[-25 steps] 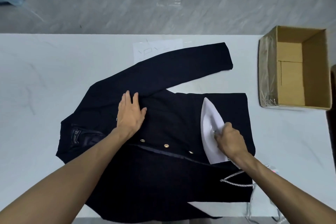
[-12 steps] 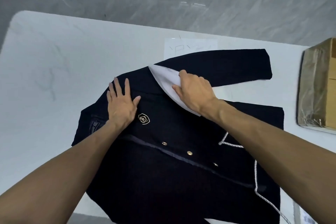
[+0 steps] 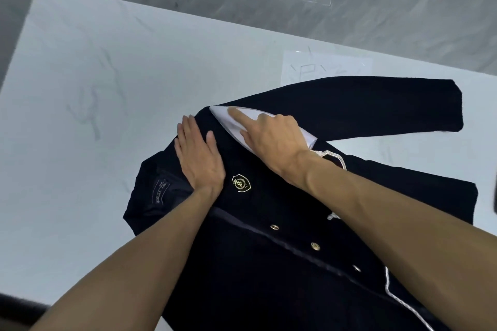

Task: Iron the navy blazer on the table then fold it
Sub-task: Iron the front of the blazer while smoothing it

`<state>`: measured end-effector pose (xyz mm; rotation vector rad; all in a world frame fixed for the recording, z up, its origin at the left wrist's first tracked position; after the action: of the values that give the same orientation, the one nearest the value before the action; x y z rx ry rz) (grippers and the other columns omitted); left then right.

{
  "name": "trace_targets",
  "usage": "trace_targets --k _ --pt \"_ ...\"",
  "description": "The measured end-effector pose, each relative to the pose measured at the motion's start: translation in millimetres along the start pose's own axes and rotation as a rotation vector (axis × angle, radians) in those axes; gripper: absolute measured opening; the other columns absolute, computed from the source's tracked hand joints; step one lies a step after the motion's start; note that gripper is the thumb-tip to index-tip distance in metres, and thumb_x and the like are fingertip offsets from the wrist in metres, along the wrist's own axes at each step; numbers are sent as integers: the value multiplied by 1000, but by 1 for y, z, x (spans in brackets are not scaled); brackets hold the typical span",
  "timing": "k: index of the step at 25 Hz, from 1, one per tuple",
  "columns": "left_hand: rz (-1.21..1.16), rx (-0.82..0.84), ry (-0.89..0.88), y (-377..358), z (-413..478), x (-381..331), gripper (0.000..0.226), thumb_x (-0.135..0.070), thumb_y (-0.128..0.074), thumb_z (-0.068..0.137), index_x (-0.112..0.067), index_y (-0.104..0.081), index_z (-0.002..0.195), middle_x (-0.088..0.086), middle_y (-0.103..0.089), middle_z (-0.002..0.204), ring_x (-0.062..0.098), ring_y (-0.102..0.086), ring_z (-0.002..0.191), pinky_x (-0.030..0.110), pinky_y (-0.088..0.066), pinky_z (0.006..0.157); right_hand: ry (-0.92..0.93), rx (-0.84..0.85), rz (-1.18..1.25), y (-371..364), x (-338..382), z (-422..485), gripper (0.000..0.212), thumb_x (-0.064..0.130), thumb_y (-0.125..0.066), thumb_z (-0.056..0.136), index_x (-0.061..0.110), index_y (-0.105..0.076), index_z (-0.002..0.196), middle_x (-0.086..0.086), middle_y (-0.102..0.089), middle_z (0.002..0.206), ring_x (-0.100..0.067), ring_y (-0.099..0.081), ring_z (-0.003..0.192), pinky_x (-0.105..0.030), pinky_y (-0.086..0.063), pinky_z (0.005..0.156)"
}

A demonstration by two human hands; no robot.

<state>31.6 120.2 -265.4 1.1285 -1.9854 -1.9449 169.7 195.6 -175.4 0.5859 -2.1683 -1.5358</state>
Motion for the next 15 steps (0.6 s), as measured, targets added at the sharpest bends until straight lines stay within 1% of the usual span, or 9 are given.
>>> trace_targets --k 2,3,5,6,8,10,13,15 --pt "107 -2 18 -7 0 -2 57 -36 -19 107 -9 -12 158 5 -15 165 19 -9 153 38 -8 125 5 4 3 -2 1 2 58 27 -40 102 40 -11 151 -1 -50 88 -26 -40 59 -32 -21 47" --pt "136 3 23 -11 0 -3 58 -37 -17 107 -10 -9 158 5 -13 166 20 -8 153 39 -8 125 18 19 7 -2 0 3 59 26 -40 102 41 -10 151 -1 -47 85 -25 -40 58 -32 -21 47" --pt "142 6 46 -12 0 0 58 -37 -15 107 -10 -8 158 5 -12 166 20 -7 153 39 -7 125 33 38 66 1 0 7 59 24 -39 102 44 -10 150 -1 -43 74 -25 -42 55 -34 -28 51" --pt "144 7 45 -12 -1 0 58 -37 -15 107 -10 -7 158 5 -11 166 19 -7 153 39 -7 125 25 36 105 4 1 9 58 25 -38 103 45 -11 150 -1 -43 71 -25 -44 55 -35 -31 54" --pt "142 5 37 -11 0 -1 57 -33 -17 107 -11 -8 158 4 -11 166 18 -7 153 38 -7 125 29 50 146 6 7 14 56 28 -35 104 46 -10 150 -2 -44 70 -26 -45 56 -35 -33 56" --pt "134 6 45 -11 1 -1 56 -28 -20 106 -10 -9 158 4 -12 166 17 -7 153 38 -8 125 38 59 149 6 13 18 54 30 -33 105 44 -9 151 -2 -44 71 -25 -44 56 -35 -34 55" --pt "134 8 55 -11 2 2 56 -25 -21 105 -10 -9 158 4 -12 166 17 -7 153 38 -8 125 27 70 172 6 11 19 49 35 -31 105 44 -13 150 -3 -47 76 -26 -45 57 -35 -34 55" --pt "133 15 55 -12 2 1 56 -23 -22 105 -10 -8 158 4 -11 166 17 -7 153 38 -7 125 34 84 169 6 8 17 49 38 -29 105 46 -11 151 -3 -46 76 -25 -41 54 -34 -32 55"
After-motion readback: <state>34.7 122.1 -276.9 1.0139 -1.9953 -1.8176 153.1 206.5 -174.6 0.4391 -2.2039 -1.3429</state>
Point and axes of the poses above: each hand's wrist, its own z-axis towards the middle knuckle, its own y-axis out of the back of the hand, x = y × z, the point moved 5 cm from there along z, towards the middle knuckle
